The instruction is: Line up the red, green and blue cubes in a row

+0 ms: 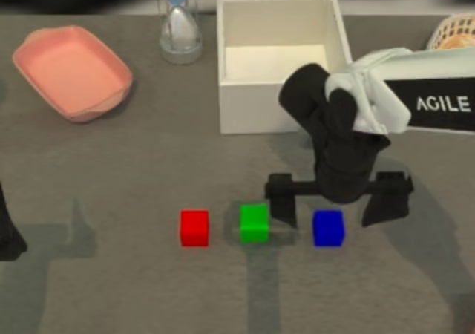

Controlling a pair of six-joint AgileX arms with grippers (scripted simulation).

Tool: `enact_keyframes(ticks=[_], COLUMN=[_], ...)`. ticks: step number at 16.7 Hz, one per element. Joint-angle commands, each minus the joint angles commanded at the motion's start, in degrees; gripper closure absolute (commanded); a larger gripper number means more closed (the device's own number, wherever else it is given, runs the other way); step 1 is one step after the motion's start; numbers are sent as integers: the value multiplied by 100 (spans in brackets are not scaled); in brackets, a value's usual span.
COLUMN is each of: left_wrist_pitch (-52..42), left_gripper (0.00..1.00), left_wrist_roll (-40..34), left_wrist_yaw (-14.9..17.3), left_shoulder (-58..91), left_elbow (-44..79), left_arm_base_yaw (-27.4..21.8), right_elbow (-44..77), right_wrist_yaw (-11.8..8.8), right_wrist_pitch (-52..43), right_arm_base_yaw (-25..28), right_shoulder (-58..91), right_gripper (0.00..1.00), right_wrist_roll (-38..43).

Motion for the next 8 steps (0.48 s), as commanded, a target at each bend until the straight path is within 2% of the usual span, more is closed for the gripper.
enact_keyframes(ticks=[8], left_wrist_pitch=[0], left_gripper=[0], left_wrist_roll=[0], left_wrist_yaw=[0], left_shoulder=[0], left_elbow=[0], left_arm_base_yaw=[0], right_elbow=[771], right_wrist_yaw=[-5], right_wrist_pitch=[-1312], right_arm_base_yaw=[46], right_shoulder=[-530], right_gripper=[0], right_wrist_roll=[-5])
